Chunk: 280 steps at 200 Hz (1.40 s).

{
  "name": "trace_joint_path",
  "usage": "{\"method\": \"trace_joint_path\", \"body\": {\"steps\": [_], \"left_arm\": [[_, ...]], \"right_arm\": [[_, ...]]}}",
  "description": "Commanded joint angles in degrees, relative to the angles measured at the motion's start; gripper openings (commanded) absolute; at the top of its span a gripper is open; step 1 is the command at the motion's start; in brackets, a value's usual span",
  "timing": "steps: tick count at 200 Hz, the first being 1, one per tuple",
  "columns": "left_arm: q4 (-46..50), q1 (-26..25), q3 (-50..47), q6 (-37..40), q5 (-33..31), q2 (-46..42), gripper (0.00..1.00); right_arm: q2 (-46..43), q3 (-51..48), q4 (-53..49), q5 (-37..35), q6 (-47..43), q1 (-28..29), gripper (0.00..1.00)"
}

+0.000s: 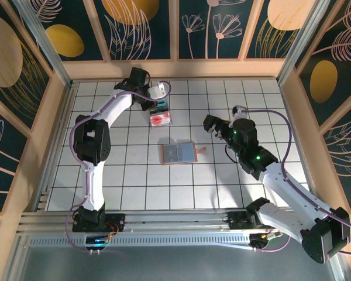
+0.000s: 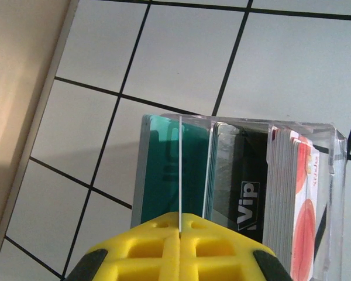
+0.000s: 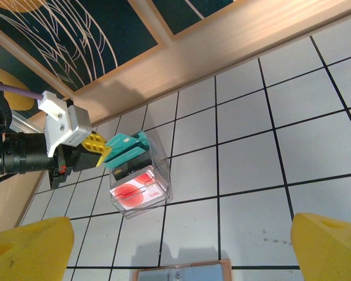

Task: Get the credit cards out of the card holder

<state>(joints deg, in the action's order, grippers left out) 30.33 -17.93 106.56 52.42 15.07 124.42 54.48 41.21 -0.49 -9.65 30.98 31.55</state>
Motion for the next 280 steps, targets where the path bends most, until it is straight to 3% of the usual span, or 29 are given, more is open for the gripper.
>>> {"method": "trace_joint_path", "body": {"steps": [1,171,249,280], "left_arm": [[2.82,0.48,1.86,1.82,1.83,1.41,0.00],[10.79,0.51,4.54,1.73,7.07,3.85,0.00],[8.43,0.51,3.66,-1.86,2.56,3.22,0.00],[8.48,0.46,5.00,-2.72,0.87,3.28,0.20]], "right_arm": [[-0.67,2.03,-0.16,-2.14,1.15,0.14,0.96],[-0.89,1.02,0.49,-1.30,1.70,0.17,0.96],[-1.31,0.32,1.19,-0.33,1.97,0.12,0.96],[-1.57,0.09,1.55,0.15,2.01,0.13,0.96]]}}
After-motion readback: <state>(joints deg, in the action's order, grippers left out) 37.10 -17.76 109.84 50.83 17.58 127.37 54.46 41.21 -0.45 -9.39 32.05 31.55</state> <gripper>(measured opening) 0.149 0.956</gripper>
